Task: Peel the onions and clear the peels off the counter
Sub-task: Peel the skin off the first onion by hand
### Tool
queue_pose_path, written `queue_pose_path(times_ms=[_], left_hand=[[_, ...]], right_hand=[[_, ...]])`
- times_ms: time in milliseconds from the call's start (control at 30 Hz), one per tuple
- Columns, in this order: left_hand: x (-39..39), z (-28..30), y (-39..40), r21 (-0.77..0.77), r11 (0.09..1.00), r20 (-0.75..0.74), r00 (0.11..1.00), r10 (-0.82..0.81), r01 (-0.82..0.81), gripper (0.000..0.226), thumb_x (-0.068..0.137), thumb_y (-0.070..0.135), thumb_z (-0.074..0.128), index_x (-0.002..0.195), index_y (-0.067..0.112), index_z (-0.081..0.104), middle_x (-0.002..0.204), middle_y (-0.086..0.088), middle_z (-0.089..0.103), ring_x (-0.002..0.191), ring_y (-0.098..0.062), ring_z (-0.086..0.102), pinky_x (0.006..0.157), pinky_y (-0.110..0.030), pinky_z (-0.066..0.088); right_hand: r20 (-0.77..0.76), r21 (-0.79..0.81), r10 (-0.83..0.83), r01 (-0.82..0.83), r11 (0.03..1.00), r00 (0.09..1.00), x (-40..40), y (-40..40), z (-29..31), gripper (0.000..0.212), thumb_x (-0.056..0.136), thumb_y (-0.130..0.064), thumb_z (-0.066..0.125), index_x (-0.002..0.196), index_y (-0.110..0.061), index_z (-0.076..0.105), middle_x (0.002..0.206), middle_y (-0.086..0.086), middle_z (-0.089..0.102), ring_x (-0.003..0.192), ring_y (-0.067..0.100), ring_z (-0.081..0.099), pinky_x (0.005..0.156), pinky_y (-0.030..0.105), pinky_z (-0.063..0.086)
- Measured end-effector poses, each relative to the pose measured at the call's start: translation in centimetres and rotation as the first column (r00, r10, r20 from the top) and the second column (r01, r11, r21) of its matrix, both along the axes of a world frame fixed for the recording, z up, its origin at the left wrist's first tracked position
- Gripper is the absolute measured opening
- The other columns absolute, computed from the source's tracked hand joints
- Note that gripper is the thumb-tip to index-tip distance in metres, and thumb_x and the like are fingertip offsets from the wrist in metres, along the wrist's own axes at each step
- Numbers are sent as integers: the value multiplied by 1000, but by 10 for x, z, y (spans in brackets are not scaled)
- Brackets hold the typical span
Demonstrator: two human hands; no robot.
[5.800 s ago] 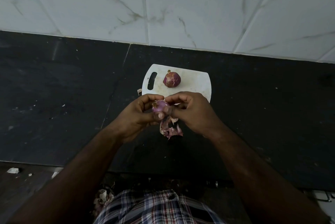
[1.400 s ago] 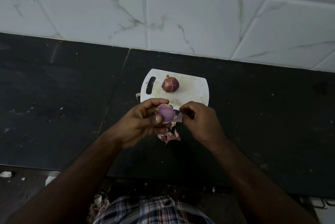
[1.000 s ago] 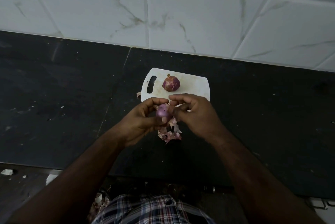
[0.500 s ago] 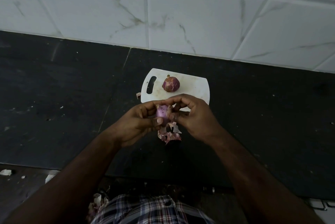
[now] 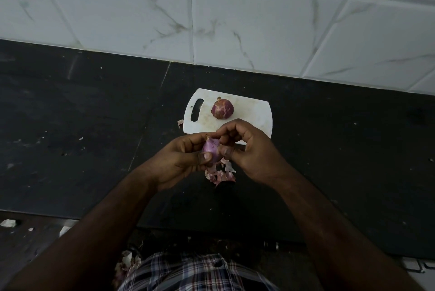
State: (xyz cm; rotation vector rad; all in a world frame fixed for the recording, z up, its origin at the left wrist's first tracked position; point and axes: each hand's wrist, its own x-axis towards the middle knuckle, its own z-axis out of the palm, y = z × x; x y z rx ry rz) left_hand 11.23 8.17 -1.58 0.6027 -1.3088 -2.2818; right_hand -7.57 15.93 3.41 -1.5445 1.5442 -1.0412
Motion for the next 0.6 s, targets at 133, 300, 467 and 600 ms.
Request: queue_pose_path(times_ms=[133,300,467,600], left_hand=[[0,0,0,9,1000,-18,1000,11,-11,38,88,3,61,125,9,68,119,-16,68,103,-25,65,87,-36,56],[-2,4,0,24,999,-45,999,23,-22,36,89,3,58,124,5,65,113,-13,71,96,-19,69,77,-28,57],[-1,5,-2,8,1000,-30,1000,9,-8,38,89,2,57,127,2,61,112,-12,71,95,-18,68,76,-26,57],[-1,5,-4,-16,1000,-20,1000,1,-2,38,90,2,57,128,2,60,113,-13,69,96,-18,67,77,-26,57]], right_hand=[[-2,4,29,-29,1000,1000,0,2,2,32,85,-4,73,102,-30,62,91,-13,62,95,7,61,89,40,57],[-6,-22,0,0,1000,1000,3,2,0,34,85,-1,71,100,-29,61,89,-10,63,93,8,63,87,42,57],[-1,-42,0,0,999,1000,1,2,3,36,83,-3,73,98,-32,59,93,-11,63,95,9,61,87,42,57],[-25,-24,1,-2,1000,1000,1,1,3,34,83,0,72,99,-29,61,88,-13,64,94,6,62,88,38,57]])
